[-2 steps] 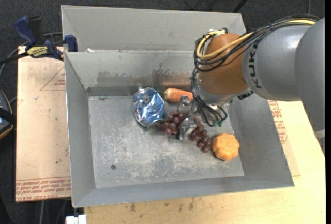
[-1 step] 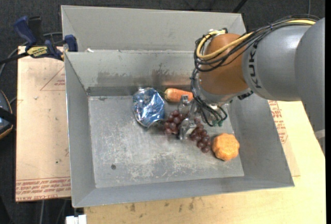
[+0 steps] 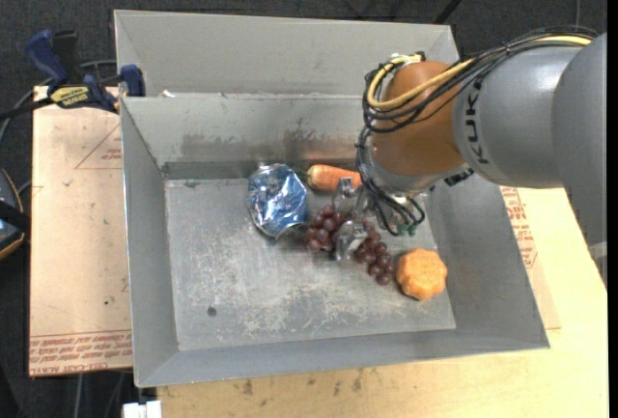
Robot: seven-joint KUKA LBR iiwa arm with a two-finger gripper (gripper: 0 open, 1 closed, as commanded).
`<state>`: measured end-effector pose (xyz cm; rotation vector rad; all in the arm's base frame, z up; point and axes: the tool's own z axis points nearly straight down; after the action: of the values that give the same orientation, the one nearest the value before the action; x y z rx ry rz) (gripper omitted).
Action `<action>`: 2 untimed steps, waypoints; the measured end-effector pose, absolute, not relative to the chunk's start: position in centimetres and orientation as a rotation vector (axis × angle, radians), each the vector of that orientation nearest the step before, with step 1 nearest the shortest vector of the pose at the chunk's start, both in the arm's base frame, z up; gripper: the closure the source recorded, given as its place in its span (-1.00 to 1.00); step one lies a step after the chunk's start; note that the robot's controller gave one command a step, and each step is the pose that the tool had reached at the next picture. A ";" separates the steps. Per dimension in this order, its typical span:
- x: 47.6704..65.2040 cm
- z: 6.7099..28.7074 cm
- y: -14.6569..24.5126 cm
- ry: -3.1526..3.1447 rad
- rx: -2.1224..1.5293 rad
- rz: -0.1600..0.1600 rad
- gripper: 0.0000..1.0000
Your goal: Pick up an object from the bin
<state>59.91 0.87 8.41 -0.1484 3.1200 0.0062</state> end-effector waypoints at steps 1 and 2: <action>59.9 9.1 0.9 3.128 -0.150 0.004 1.00; 59.7 10.0 0.8 3.136 -0.150 0.003 1.00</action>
Offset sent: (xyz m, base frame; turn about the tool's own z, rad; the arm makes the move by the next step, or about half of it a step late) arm 0.0000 -0.0001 0.0475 0.0000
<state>59.71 0.84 9.98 -0.1496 3.1364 0.0028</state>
